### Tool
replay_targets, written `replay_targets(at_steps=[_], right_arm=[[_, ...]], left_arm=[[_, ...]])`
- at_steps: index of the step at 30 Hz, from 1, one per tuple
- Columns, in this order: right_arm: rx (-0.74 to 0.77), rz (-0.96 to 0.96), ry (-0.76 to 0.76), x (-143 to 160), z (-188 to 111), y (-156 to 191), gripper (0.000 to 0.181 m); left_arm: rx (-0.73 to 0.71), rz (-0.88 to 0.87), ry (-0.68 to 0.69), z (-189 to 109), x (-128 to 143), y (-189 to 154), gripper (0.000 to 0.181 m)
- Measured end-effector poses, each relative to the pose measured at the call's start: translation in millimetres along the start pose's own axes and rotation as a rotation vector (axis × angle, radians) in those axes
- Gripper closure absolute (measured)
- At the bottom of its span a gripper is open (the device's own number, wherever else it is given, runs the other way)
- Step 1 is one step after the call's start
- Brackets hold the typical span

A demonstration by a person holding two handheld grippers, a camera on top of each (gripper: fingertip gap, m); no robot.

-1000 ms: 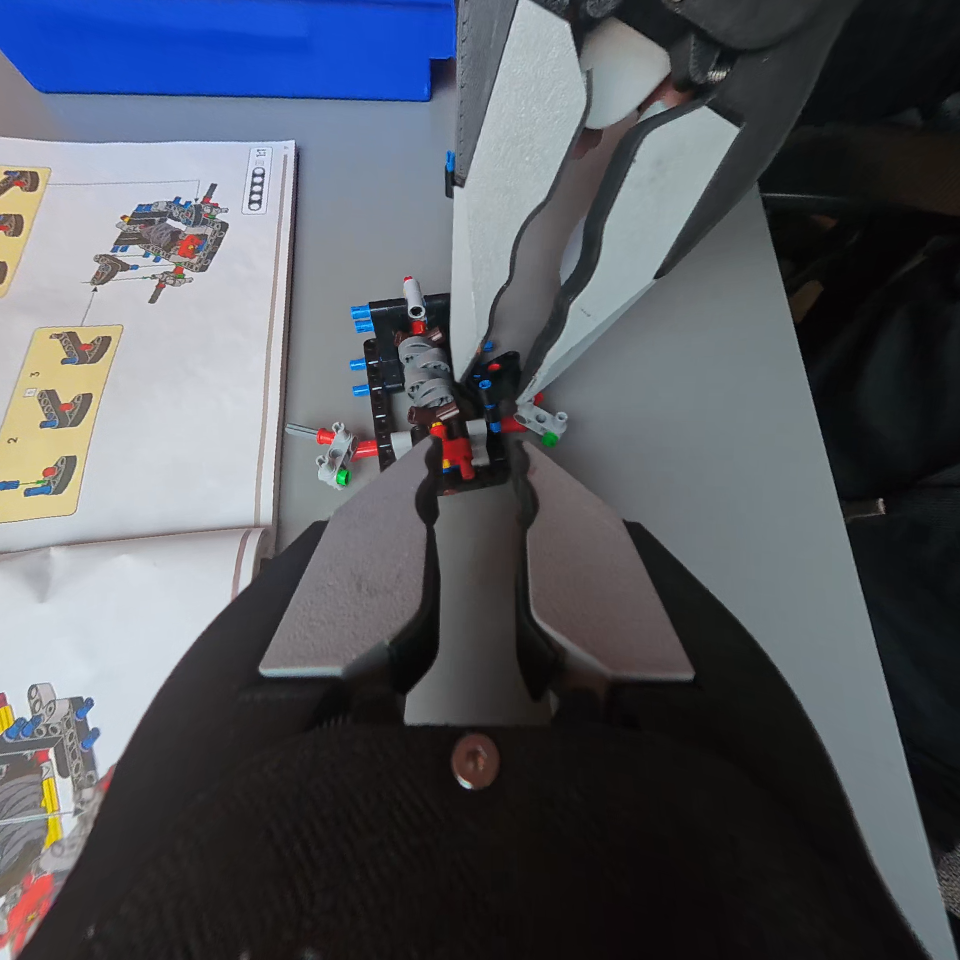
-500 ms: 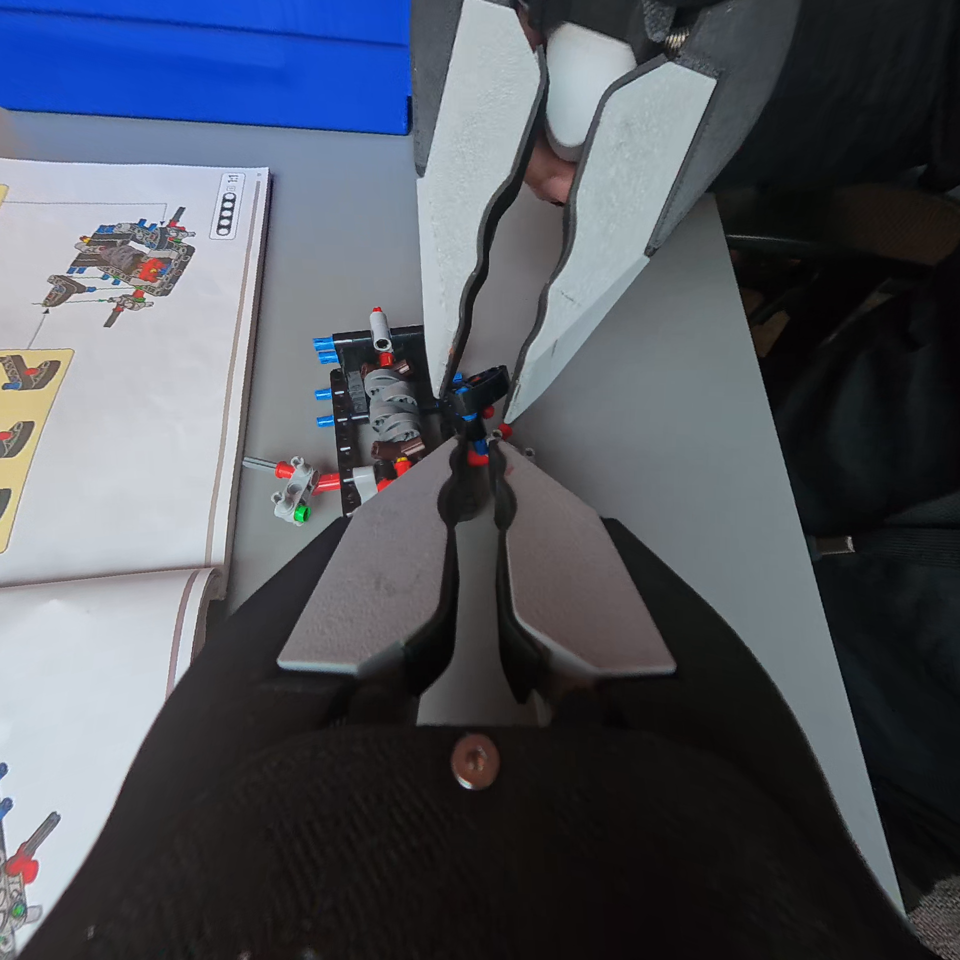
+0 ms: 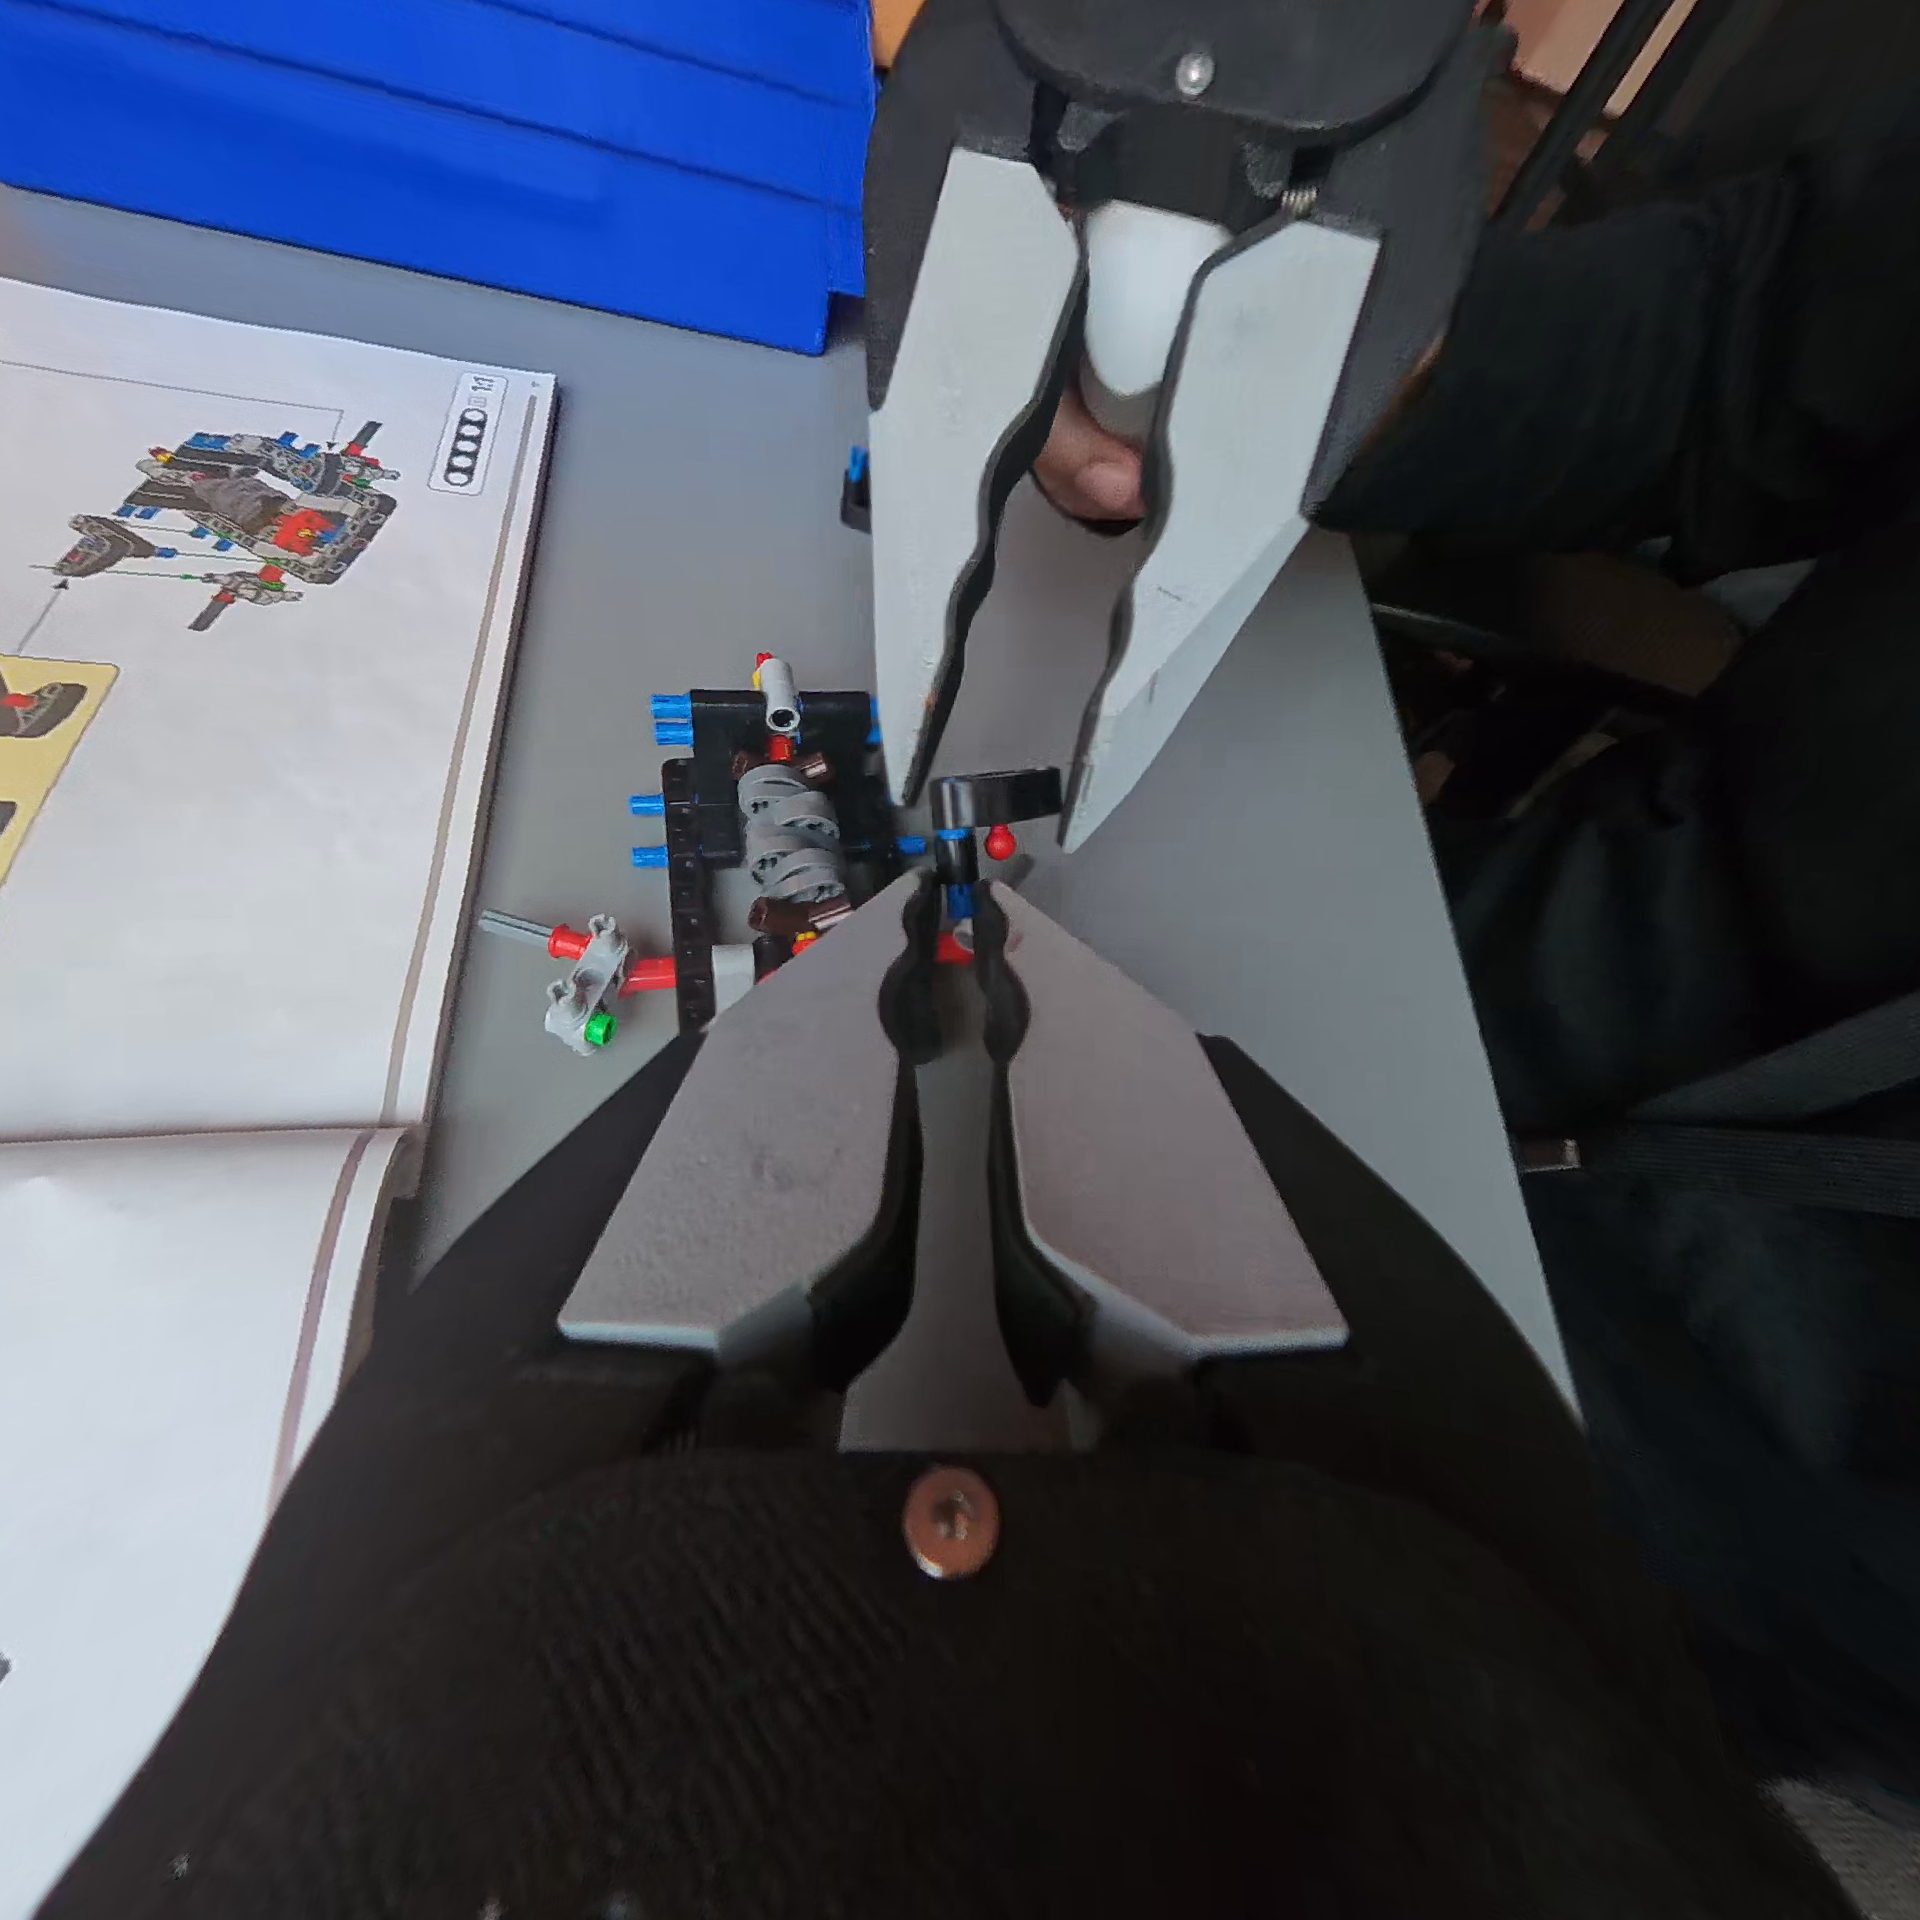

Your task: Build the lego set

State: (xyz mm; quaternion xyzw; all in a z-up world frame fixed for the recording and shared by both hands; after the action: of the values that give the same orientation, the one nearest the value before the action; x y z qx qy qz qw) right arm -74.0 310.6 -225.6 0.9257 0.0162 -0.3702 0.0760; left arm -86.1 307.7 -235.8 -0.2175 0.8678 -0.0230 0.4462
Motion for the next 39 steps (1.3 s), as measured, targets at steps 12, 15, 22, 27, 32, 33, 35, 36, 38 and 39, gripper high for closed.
replay_targets(at_steps=[12, 15, 22, 27, 32, 33, 35, 36, 38, 39], right_arm=[[-0.111, -0.013, -0.075, -2.2, -1.2, 3.5, 0.156], [-0.101, -0.009, -0.083, -3.3, 0.7, 0.7, 0.160], [-0.072, -0.059, -0.068, -1.6, -1.0, -2.6, 0.161], [-0.110, -0.069, -0.070, -2.2, -1.3, 0.5, 0.161], [-0.111, -0.102, -0.032, 0.8, 2.2, -2.1, 0.161], [-0.105, -0.117, -0.020, 1.5, 3.1, -2.5, 0.161], [-0.091, -0.142, -0.003, 2.3, 5.2, -3.5, 0.161], [-0.090, -0.152, 0.003, 2.5, 6.1, -3.1, 0.161], [-0.092, -0.173, 0.026, 5.4, 9.2, -2.3, 0.161], [-0.087, -0.185, 0.043, 8.0, 11.5, -2.6, 0.161]], left_arm=[[0.072, -0.077, -0.021, -1.1, 0.5, 1.8, 0.180], [0.049, -0.068, -0.008, 0.7, 1.9, 3.4, 0.180], [-0.014, -0.007, -0.024, -4.1, -0.6, 5.9, 0.179], [-0.016, 0.013, -0.024, -2.2, -2.4, 2.5, 0.177], [-0.030, 0.005, -0.024, -1.8, -0.9, 5.4, 0.177], [-0.031, 0.003, -0.022, -1.4, -0.2, 5.9, 0.177], [-0.031, -0.004, -0.019, -0.9, 1.3, 7.4, 0.177], [-0.025, -0.005, -0.013, -0.3, 2.6, 7.2, 0.177], [-0.034, 0.000, 0.021, 1.8, 6.1, 7.0, 0.177], [-0.053, 0.006, 0.042, 3.9, 8.1, 7.6, 0.178]])
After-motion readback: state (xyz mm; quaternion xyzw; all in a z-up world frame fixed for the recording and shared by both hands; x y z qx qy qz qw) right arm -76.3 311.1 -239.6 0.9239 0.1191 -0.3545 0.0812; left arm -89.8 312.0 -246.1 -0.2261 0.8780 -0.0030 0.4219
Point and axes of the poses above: each gripper's, where its closed fingertips meet, z out along the fingers, x out of its underside, y = z × x across the jaws, the point moved 1 cm from there along -z, back along the fingers, and after that the axes turned 10 degrees about y, right-handed, at the moved point
